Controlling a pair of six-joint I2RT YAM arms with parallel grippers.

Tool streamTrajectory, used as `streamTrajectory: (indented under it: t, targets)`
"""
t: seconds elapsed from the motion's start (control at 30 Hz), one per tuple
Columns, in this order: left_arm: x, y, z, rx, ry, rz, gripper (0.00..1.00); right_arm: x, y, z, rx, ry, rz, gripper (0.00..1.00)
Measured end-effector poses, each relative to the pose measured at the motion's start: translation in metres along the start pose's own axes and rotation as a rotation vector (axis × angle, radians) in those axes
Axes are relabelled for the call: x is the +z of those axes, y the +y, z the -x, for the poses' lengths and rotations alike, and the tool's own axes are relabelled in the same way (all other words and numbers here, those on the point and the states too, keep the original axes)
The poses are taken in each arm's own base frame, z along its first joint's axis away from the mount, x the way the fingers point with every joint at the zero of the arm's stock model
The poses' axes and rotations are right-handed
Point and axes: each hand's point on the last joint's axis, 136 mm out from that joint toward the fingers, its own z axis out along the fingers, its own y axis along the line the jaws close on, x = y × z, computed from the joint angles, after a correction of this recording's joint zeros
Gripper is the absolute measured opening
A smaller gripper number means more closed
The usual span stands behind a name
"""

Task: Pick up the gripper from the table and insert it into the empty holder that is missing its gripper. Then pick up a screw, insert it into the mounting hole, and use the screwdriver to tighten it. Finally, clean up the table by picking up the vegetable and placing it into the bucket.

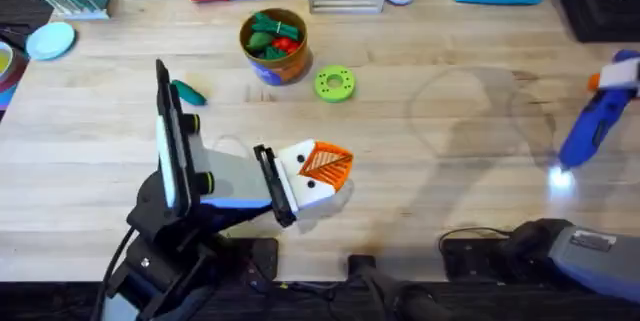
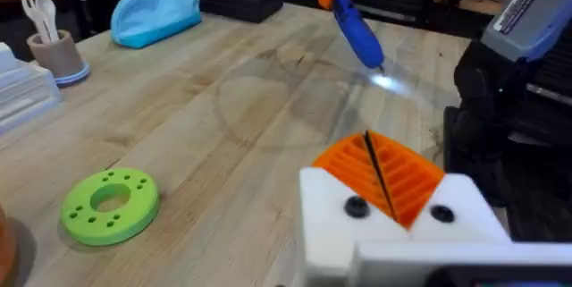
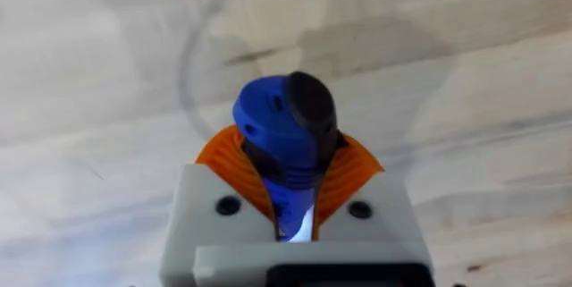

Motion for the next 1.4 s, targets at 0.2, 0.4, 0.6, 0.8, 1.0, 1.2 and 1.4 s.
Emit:
streamTrajectory:
  t: [0.2,0.4,0.6,0.8,1.0,1.2,1.4]
  targets:
    - [0.000,0.000,0.000,0.000,0.000,0.000,0.014,-0.063,0.013,0.049,0.064,-0.349,0.020,0.147]
    - [0.000,0.000,0.000,0.000,0.000,0.000,0.014,-0.135,0.048,0.079,0.046,-0.649,0.124,0.147]
    - [0.000,0.000,0.000,0.000,0.000,0.000,0.014,-0.197,0.088,0.092,-0.010,-0.906,0.229,0.147]
    - [0.000,0.000,0.000,0.000,0.000,0.000,0.014,-0.214,0.121,0.075,0.010,-1.051,0.358,0.147]
    - [0.000,0.000,0.000,0.000,0.000,0.000,0.014,-0.208,0.182,0.042,-0.029,-1.066,0.637,0.147]
    - [0.000,0.000,0.000,0.001,0.000,0.000,0.031,-0.237,0.251,0.011,-0.202,-1.065,0.934,0.147]
    - [0.000,0.000,0.000,0.000,0.000,0.000,0.016,-0.287,0.303,-0.021,-0.381,-1.124,1.184,0.147]
